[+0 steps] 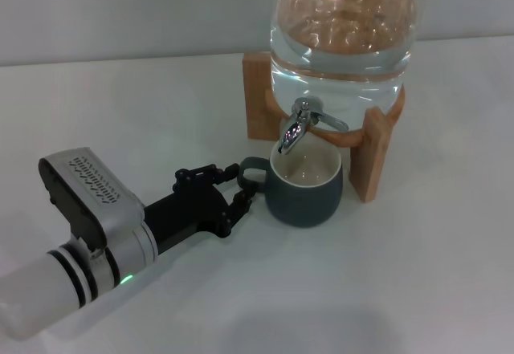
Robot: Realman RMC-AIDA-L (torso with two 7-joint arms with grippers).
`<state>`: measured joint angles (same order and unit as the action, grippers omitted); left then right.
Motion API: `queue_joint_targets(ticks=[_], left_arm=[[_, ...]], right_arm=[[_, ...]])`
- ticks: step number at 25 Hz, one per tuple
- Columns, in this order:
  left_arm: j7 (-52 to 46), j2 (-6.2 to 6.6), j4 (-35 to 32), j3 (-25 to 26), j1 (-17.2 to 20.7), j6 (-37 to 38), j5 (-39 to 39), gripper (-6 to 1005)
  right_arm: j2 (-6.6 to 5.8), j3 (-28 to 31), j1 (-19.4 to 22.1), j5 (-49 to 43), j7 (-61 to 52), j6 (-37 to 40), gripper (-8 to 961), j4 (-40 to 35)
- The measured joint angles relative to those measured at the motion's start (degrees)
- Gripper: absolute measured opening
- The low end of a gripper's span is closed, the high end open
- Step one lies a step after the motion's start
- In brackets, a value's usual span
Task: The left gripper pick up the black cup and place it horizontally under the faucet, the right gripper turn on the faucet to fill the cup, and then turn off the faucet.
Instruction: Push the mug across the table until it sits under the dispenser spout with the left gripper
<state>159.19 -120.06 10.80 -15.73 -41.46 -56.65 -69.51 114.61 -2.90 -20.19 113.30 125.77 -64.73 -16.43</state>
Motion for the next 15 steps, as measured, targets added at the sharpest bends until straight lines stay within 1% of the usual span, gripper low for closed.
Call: queue_joint_targets(ticks=[6,15], left_arm=[[-0.08,0.09,0.02,-0.01,1.09,-2.73,-0.33,372],[-0.28,0.19,-0.89,0.14,2.45,-3.08,-1.12,373]], right_arm=[[-0.11,0.00,-0.02,-0.01,0.00,0.17,841,0.00],[-0.18,0.00,-0.07,-0.01,0.00,0.24,842,0.07]])
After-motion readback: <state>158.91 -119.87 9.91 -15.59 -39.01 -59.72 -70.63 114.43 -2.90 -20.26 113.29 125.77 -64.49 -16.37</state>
